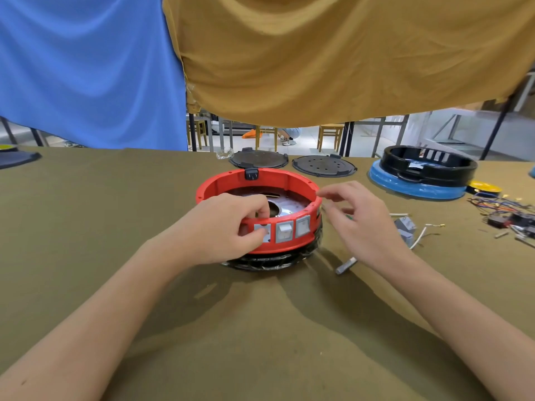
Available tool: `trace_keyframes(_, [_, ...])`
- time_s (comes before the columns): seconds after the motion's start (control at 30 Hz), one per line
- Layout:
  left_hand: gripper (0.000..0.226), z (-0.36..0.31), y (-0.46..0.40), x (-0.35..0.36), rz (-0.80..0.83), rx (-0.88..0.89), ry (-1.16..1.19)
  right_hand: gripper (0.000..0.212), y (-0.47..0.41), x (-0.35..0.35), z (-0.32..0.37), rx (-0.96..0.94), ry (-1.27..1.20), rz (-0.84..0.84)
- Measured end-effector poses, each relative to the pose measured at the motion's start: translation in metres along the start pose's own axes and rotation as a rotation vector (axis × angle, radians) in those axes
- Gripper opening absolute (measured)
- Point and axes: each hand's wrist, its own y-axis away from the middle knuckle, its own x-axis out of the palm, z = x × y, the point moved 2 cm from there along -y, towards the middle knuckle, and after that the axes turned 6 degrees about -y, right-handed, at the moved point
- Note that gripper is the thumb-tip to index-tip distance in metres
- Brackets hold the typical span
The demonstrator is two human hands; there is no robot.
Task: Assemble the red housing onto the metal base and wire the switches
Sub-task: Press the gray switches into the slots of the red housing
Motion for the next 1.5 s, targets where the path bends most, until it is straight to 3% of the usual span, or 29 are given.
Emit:
trace_keyframes(0.13, [0.006, 0.0, -0.003, 0.004, -0.036, 0.02, 0.009, 0.029, -0.005, -0.02, -0.019, 0.23, 0.412, 0.033])
trace_keyframes(0.3, [0.012, -0.005, -0.005, 0.008, -0.053, 0.032, 0.025, 0.031, -0.002, -0.03, -0.03, 0.491, 0.749, 0.293])
trace_keyframes(0.4, [0.015, -0.004, -0.003, 0.002, -0.014, 0.037, 0.074, 0.028, 0.002, -0.03, -0.036, 0.503, 0.815, 0.388])
trace_keyframes(0.53, [0.023, 0.002, 0.0, -0.004, 0.061, 0.007, 0.067, 0.022, 0.001, -0.031, -0.041, 0.468, 0.869, 0.385])
trace_keyframes(0.73, [0.02, 0.003, 0.0, 0.0, 0.093, -0.004, 0.094, 0.022, -0.004, -0.037, -0.035, 0.403, 0.757, 0.132])
trace_keyframes(0.9, [0.022, 0.004, -0.002, 0.003, 0.07, 0.003, 0.08, 0.017, -0.003, -0.029, -0.041, 0.416, 0.844, 0.301])
trace_keyframes(1.0, [0.021, 0.004, -0.002, 0.003, 0.063, 0.01, 0.076, 0.007, -0.004, -0.033, -0.043, 0.436, 0.936, 0.315])
trace_keyframes(1.07, [0.022, 0.004, -0.002, 0.003, 0.058, 0.014, 0.071, 0.017, -0.004, -0.036, -0.044, 0.459, 0.975, 0.313])
trace_keyframes(1.23, [0.025, 0.003, -0.002, 0.005, 0.019, 0.017, 0.055, 0.008, -0.001, -0.036, -0.042, 0.546, 0.862, 0.22])
trace_keyframes(1.37, [0.029, 0.002, -0.002, 0.007, -0.007, 0.037, 0.03, 0.024, -0.006, -0.037, -0.041, 0.341, 0.764, 0.065])
trace_keyframes(1.5, [0.028, 0.002, -0.004, 0.008, -0.022, 0.047, 0.022, 0.021, -0.009, -0.036, -0.022, 0.197, 0.1, -0.16])
